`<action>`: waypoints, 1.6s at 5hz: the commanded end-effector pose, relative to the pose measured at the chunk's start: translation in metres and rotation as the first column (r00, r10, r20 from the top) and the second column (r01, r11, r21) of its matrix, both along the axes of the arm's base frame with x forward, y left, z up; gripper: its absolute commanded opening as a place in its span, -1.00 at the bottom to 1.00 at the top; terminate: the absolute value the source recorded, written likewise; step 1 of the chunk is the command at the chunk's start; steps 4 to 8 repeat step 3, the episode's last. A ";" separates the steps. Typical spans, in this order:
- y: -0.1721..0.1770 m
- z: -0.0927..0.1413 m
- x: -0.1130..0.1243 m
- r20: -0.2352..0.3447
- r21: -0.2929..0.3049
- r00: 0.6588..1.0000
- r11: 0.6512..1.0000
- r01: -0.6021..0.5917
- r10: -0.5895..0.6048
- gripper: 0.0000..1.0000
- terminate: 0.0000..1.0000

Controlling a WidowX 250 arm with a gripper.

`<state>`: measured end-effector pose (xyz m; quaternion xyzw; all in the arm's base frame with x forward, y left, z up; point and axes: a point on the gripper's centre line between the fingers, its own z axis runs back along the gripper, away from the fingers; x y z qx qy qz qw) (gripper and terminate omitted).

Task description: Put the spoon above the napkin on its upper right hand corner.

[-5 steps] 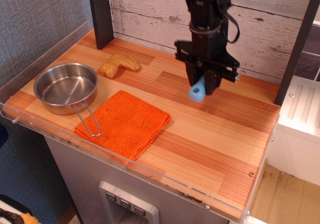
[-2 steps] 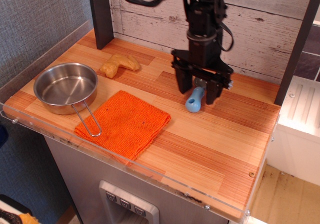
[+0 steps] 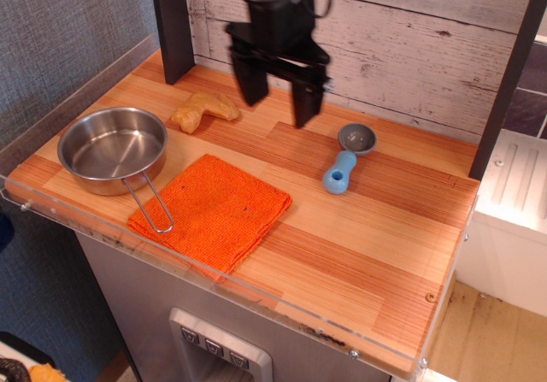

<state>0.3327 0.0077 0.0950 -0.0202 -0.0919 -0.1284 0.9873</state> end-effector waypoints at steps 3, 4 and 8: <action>0.035 0.014 -0.028 0.031 0.057 0.999 0.998 -0.041 0.039 1.00 1.00; 0.035 0.014 -0.028 0.031 0.057 0.999 0.998 -0.041 0.039 1.00 1.00; 0.035 0.014 -0.028 0.031 0.057 0.999 0.998 -0.041 0.039 1.00 1.00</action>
